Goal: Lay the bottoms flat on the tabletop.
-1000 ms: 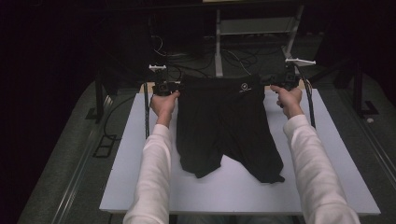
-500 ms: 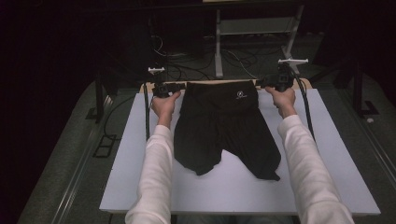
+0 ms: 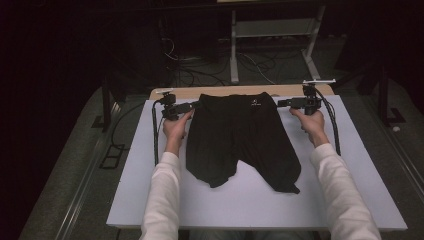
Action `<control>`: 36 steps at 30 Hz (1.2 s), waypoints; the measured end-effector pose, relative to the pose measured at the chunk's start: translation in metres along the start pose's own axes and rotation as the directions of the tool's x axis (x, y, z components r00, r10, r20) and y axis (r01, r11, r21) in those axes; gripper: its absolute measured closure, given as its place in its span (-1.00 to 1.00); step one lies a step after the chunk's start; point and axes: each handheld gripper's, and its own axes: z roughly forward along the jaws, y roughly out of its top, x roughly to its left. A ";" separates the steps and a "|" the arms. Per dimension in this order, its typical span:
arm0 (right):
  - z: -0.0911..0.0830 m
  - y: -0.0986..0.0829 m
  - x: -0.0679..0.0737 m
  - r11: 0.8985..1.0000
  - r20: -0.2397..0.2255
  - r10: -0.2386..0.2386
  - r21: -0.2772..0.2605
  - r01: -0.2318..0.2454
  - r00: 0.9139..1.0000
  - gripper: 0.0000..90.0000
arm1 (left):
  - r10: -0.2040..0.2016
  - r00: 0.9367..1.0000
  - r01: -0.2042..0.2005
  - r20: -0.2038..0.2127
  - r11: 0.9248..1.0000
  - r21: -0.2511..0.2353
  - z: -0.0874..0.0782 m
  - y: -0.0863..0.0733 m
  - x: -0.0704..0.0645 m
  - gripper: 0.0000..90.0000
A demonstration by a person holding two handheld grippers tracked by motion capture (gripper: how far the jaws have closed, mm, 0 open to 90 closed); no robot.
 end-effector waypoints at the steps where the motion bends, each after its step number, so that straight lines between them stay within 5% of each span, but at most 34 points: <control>1: -0.002 -0.002 0.000 1.000 -0.002 -0.005 -0.003 0.005 1.000 -0.71 | 0.010 1.000 -0.010 0.007 1.000 -0.003 -0.001 -0.001 -0.002 -0.75; 7: -0.011 -0.014 0.003 0.999 -0.026 -0.037 -0.003 0.037 0.999 -1.00 | 0.063 0.997 -0.064 0.048 0.998 0.007 -0.005 -0.007 -0.011 -0.98; 21: -0.033 -0.034 0.017 0.993 -0.066 -0.113 -0.019 0.112 0.991 -1.00 | 0.118 0.988 -0.116 0.101 0.993 -0.020 -0.027 -0.019 -0.026 -1.00; 36: -0.069 -0.083 0.032 0.985 -0.106 -0.170 -0.040 0.166 0.980 -1.00 | 0.179 0.973 -0.179 0.147 0.984 -0.011 -0.049 -0.044 -0.049 -1.00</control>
